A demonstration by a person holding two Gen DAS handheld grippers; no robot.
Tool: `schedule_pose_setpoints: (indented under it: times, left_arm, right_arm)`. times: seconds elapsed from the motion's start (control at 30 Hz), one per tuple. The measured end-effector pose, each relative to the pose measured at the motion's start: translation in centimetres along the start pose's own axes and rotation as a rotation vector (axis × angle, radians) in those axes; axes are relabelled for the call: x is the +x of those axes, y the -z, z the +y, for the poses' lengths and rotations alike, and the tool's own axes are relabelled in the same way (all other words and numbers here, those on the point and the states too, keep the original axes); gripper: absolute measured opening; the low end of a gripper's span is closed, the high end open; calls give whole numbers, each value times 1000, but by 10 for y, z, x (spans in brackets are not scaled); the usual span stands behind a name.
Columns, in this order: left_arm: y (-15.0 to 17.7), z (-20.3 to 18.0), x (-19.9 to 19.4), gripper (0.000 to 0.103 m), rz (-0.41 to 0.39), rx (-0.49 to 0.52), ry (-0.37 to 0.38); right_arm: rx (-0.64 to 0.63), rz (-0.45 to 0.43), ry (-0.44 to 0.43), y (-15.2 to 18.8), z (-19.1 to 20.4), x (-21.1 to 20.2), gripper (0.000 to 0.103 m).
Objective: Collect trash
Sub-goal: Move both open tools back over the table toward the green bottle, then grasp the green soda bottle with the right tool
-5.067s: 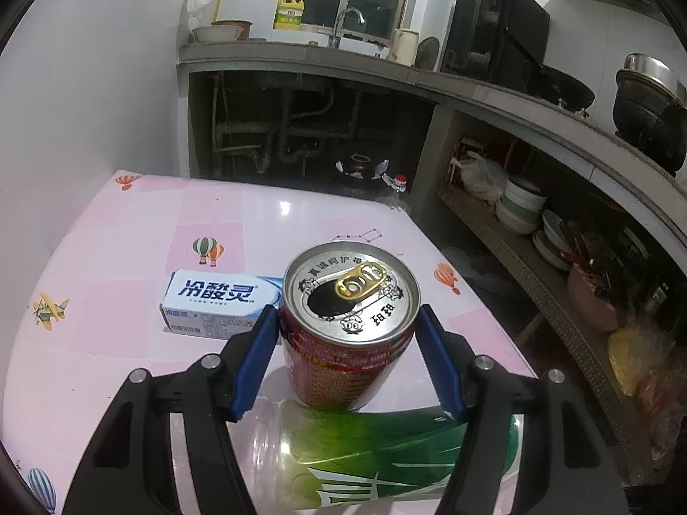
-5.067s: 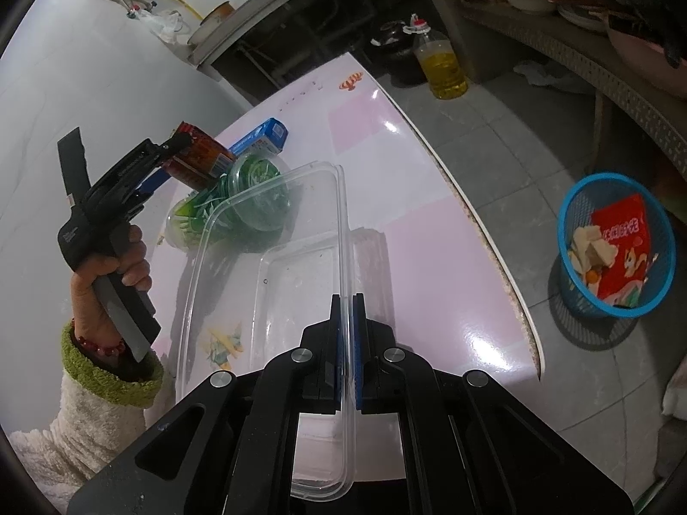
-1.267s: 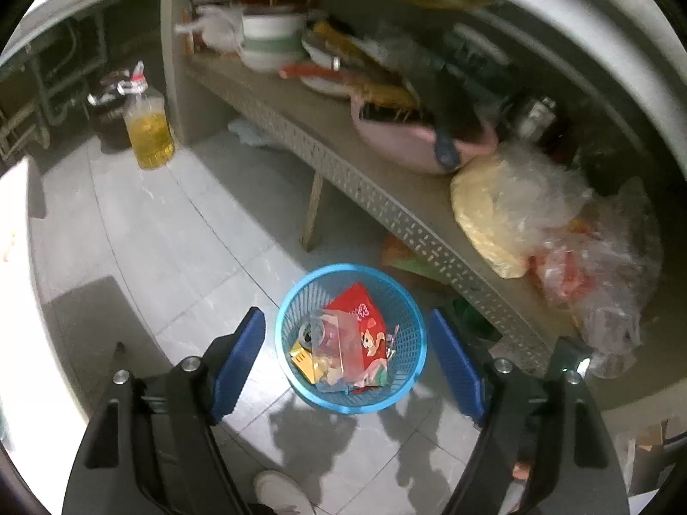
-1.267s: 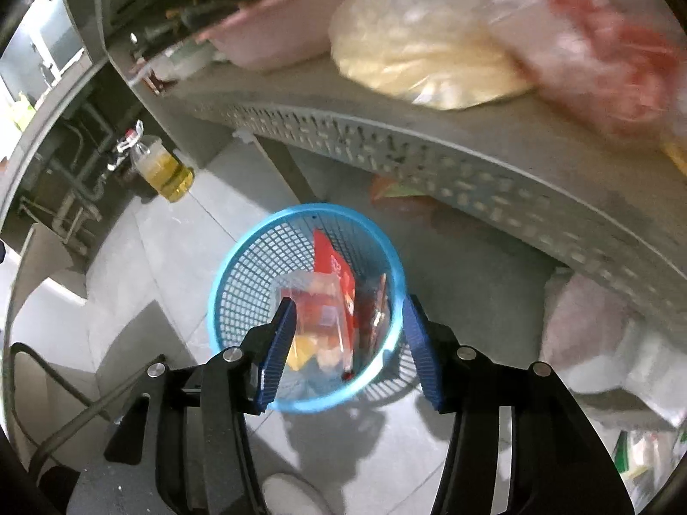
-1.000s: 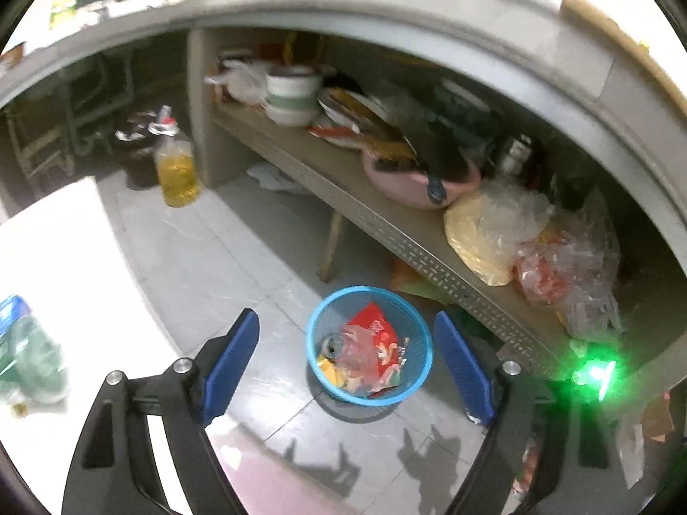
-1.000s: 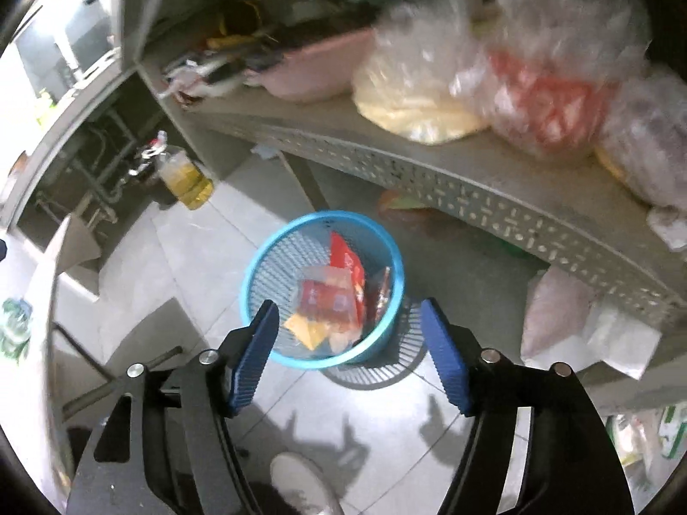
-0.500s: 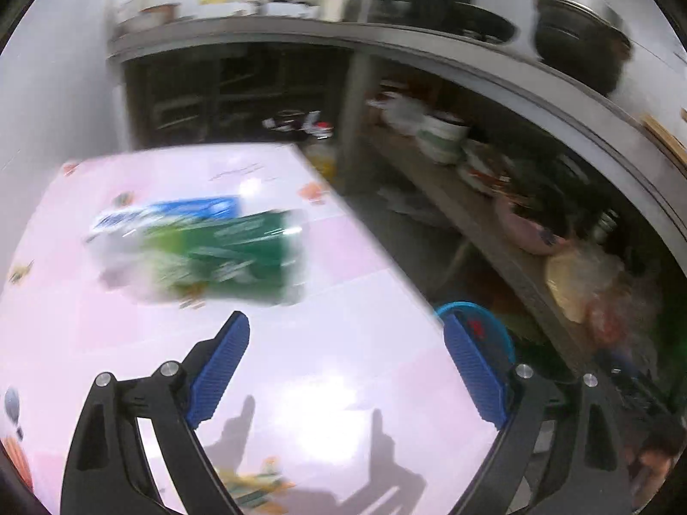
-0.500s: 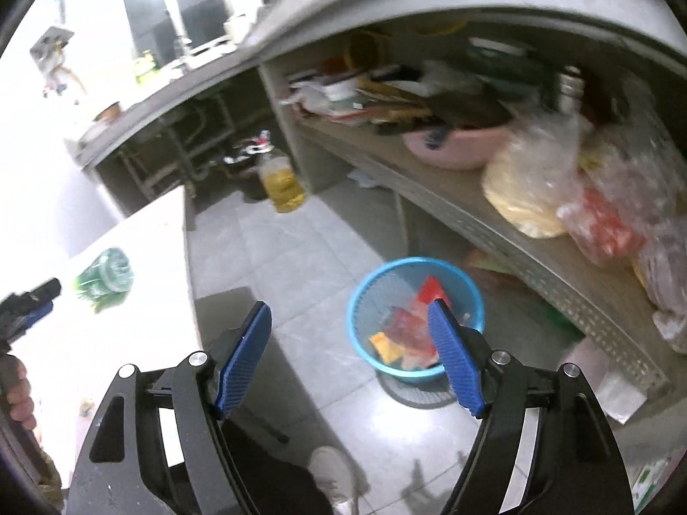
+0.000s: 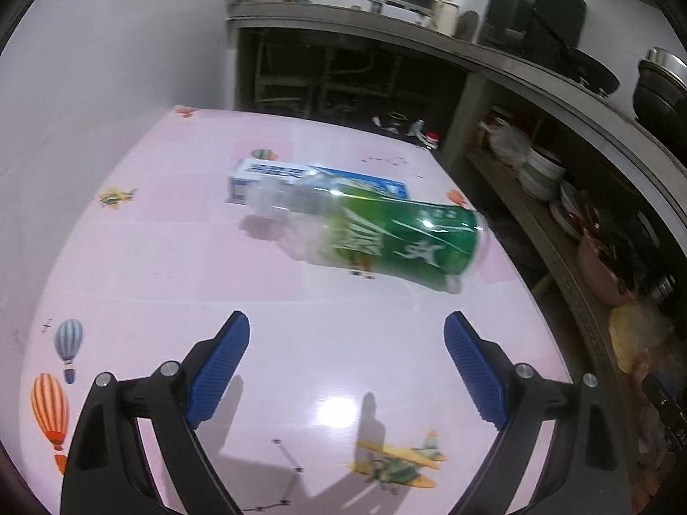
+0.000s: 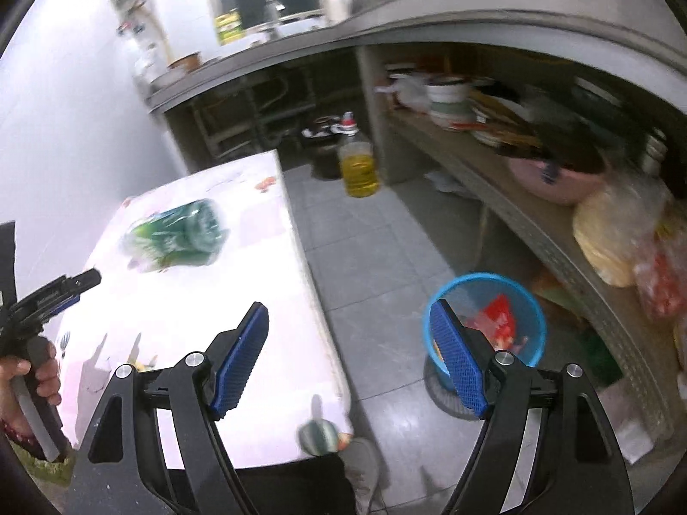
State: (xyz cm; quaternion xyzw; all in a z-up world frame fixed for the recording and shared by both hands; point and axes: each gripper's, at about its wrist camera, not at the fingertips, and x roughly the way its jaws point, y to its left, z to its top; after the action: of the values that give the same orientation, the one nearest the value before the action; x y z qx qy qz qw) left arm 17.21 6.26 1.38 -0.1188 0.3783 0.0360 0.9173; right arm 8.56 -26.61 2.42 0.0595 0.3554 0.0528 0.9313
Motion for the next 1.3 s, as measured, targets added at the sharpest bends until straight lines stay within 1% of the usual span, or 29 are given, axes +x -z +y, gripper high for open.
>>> schedule_pose_setpoints:
  times: [0.17, 0.3, 0.47, 0.53, 0.7, 0.8, 0.9, 1.03, 1.07, 1.13, 1.2, 1.23, 1.3]
  left_arm:
    - [-1, 19, -3, 91, -22, -21, -34]
    - [-2, 32, -5, 91, -35, -32, -54]
    - [-3, 48, -4, 91, -38, -58, -67]
    - [-4, 53, -2, 92, -36, -68, -68]
    - [-5, 60, 1, 92, -37, -71, -73]
    - [-2, 66, 3, 92, -42, -63, -78]
    - [4, 75, 5, 91, -44, -60, -73]
    - [10, 88, 4, 91, -55, -79, -19]
    - [10, 91, 4, 90, -57, -84, -6]
    - [12, 96, 4, 86, -58, -104, 24]
    - [13, 102, 5, 77, -53, -136, 62]
    - [13, 105, 6, 75, -47, -154, 88]
    - [13, 110, 9, 67, -29, -198, 145]
  right_arm:
    - [-122, 0, -37, -11, 38, 7, 74]
    - [-281, -10, -58, -23, 75, 19, 75]
    - [-458, -13, -123, -37, 120, 44, 77]
    - [-493, 3, -170, -43, 135, 58, 77]
    - [-464, 102, -305, -67, 162, 109, 77]
    - [-450, 144, -355, -83, 177, 133, 77]
    - [-469, 152, -362, -94, 189, 154, 77]
    - [-507, 195, -379, -102, 201, 179, 77]
    - [-513, 211, -388, -104, 202, 186, 77]
    - [-484, 242, -392, -110, 203, 202, 77]
    - [-451, 277, -421, -115, 203, 214, 77]
    - [-428, 290, -440, -119, 203, 220, 77]
    - [-389, 324, -470, -124, 202, 230, 77]
